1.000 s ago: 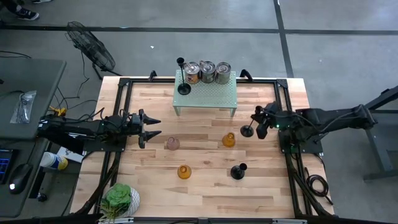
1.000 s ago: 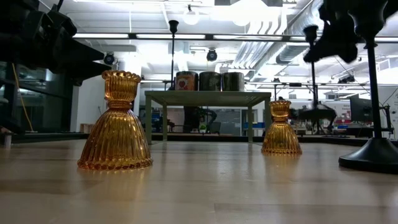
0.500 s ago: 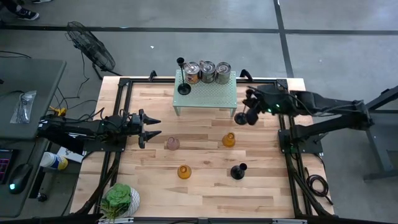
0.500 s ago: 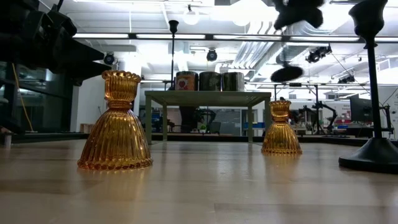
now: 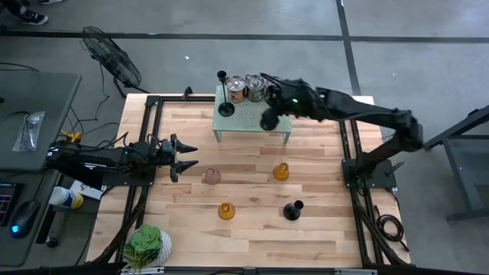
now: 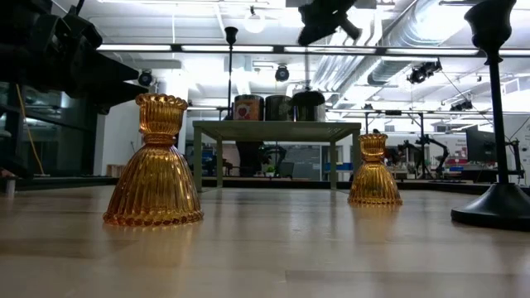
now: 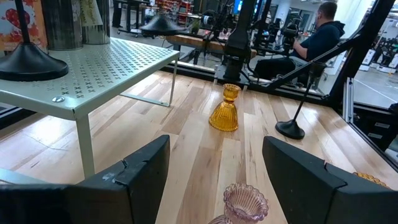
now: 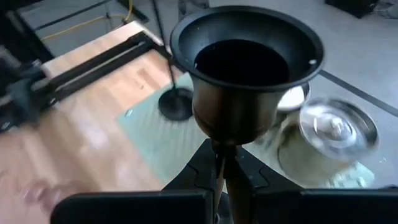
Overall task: Pick & Place candle stick holders
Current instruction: Put the top black candle holder on the shelf
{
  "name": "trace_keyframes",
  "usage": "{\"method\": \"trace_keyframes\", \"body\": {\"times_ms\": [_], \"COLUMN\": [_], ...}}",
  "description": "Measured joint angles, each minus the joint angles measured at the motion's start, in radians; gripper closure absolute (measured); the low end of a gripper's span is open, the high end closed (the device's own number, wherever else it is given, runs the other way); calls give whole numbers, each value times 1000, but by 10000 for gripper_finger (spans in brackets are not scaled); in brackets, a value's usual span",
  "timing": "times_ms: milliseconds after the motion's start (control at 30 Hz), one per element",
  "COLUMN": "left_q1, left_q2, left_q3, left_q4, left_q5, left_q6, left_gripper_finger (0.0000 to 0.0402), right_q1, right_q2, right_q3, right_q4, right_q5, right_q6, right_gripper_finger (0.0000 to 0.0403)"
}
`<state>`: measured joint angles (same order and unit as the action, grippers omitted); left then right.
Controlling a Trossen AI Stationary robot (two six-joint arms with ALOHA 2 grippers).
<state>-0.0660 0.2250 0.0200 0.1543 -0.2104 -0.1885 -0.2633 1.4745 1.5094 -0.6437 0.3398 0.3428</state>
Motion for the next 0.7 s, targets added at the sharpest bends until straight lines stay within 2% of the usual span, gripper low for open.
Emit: {"method": "trace_keyframes", "body": {"times_ms": [367,700], "left_q1": [0,0], "left_q2": [0,0], "left_q3": [0,0], "left_q4": [0,0], "left_q5": [0,0], "left_q6": [0,0], "left_gripper_finger": [148,148], "right_q1": [-60,-87], "right_q2": [232,301], "right_q3": [203,241], "right_q4": [55,54], "right_q5": [-4,1], "right_q6": [-8,-3], "right_gripper_finger": [398,398]}}
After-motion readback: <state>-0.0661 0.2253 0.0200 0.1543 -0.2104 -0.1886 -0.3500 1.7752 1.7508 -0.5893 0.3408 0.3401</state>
